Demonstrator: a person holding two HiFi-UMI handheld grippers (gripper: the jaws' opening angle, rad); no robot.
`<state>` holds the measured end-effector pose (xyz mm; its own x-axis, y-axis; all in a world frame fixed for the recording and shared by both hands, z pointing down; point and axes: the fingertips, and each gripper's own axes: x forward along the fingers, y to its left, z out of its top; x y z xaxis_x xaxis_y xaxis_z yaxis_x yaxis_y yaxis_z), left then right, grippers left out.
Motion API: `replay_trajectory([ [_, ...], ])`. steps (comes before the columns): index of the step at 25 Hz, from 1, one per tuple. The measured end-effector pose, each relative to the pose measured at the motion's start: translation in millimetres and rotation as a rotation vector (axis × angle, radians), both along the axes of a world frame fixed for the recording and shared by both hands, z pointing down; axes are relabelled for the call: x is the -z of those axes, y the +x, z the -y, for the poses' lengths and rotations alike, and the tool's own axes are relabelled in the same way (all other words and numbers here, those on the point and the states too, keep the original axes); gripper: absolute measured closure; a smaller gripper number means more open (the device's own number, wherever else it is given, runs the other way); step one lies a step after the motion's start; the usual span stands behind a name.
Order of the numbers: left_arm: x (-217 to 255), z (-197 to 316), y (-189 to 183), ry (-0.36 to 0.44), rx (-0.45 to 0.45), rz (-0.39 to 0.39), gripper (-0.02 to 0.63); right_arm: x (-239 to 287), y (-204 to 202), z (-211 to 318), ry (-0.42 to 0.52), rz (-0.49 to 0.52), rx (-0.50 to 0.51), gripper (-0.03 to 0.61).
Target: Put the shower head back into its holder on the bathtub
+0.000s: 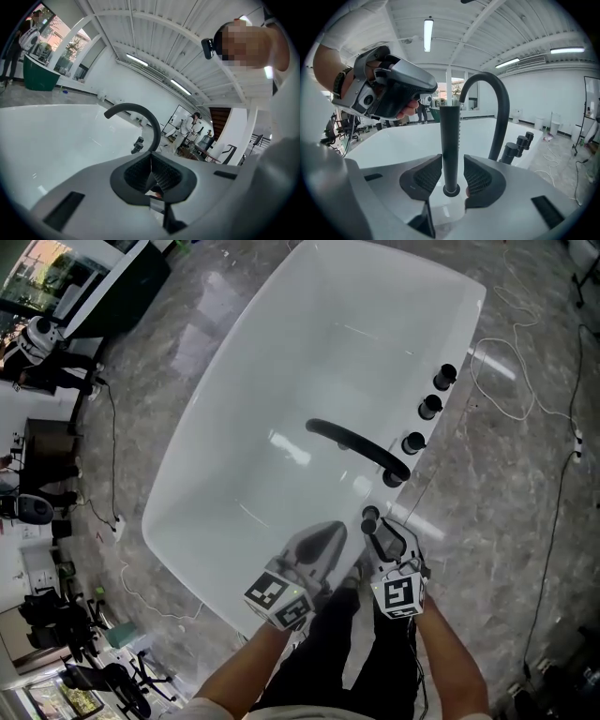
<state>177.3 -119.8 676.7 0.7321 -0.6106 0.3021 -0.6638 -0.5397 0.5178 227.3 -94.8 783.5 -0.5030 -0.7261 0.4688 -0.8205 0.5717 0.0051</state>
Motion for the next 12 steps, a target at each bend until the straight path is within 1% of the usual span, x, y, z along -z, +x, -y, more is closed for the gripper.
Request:
replay_trajectory([
  [2,7.1,-3.0,4.7,0.013,-0.017,0.011,0.607,15.3,8.2,-4.4,-0.012,-0.011,-0.027,0.453],
  [4,21.1,-4.9,12.8,0.033,-0.039,0.021,0.609,44.7,15.4,-5.6,0.008,-0.001,-0.045,0.453],
  [5,30.0,-6.3,17.8,0.047,-0.051,0.029,0.607,64.2,18.7,-5.3,0.027,0.01,-0.055,0.457],
  [9,76.6,-20.9,40.4,0.111,-0.117,0.089,0.609,156.2,29.2,-5.1,0.11,0.083,-0.126,0.514],
  [12,128.3,-31.0,53.0,0.174,-0.162,0.09,0.609,229.7,34.7,-4.1,0.186,0.114,-0.168,0.545],
])
